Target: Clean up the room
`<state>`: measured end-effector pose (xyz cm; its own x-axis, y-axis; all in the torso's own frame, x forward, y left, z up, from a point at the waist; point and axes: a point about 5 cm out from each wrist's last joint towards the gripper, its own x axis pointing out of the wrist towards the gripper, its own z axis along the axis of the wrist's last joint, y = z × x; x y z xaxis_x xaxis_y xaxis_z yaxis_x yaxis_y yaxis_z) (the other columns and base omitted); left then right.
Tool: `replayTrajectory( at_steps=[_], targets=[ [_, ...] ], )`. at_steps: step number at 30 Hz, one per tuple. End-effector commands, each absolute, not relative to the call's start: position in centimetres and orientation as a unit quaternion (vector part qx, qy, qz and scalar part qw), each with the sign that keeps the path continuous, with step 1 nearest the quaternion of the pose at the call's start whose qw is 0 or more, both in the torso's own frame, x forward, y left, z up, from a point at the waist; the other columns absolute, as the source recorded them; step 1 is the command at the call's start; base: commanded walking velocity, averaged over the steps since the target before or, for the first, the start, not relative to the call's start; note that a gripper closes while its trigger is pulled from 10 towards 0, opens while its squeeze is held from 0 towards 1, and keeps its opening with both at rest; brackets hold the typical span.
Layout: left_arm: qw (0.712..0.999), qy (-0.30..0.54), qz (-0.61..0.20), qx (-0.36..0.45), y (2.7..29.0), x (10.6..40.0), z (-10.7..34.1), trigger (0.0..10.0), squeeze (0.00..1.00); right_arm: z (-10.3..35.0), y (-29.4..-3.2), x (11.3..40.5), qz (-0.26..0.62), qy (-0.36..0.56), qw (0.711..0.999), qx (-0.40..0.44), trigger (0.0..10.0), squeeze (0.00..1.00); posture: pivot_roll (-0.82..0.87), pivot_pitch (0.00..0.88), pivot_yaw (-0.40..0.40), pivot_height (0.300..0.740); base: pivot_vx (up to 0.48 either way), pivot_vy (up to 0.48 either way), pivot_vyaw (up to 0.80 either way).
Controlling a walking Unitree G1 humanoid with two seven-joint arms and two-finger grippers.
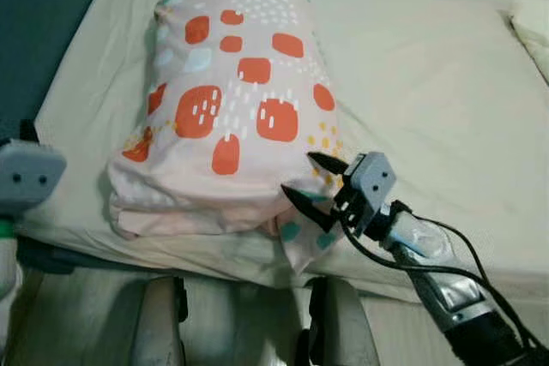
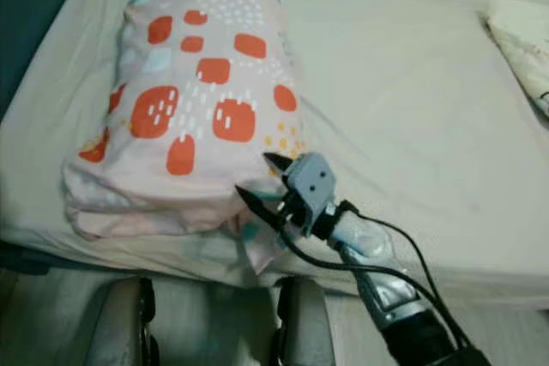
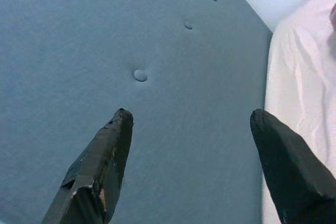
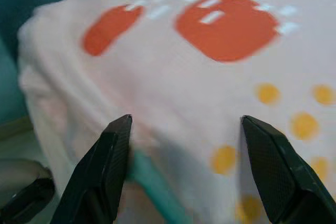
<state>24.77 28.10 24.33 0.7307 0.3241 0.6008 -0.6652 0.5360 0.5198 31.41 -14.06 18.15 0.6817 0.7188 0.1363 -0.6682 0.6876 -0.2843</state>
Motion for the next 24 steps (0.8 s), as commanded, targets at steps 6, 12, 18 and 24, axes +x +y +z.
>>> replayTrajectory(
  at_steps=[6, 12, 18, 24],
  targets=[
    [0.945, -0.156, 0.103, 0.268, 23.6, 28.4, 21.5, 10.0, 0.00, 18.3, -16.5, 33.9, 0.211, -0.109, 0.956, -0.170, 10.0, 0.00, 0.08, 0.199, -0.016, 0.579, 0.000, 0.000, 0.00],
    [0.933, -0.208, 0.009, 0.293, 20.2, 30.3, 23.2, 10.0, 0.00, 18.7, -16.3, 35.4, 0.059, -0.135, 0.979, -0.138, 10.0, 0.00, 0.08, 0.204, -0.007, 0.579, 0.000, 0.000, 0.00],
    [0.938, -0.190, -0.111, 0.268, 17.1, 31.8, 23.1, 10.0, 0.00, 16.7, -16.6, 36.3, -0.059, -0.078, 0.979, -0.178, 10.0, 0.00, 0.09, 0.220, -0.006, 0.579, 0.000, 0.000, 0.00],
    [0.945, -0.129, -0.201, 0.221, 15.6, 32.4, 21.0, 10.0, 0.00, 14.4, -15.2, 36.6, -0.043, -0.034, 0.972, -0.227, 10.0, 0.00, 0.10, 0.229, -0.005, 0.579, 0.000, 0.000, 0.00]
  ],
)
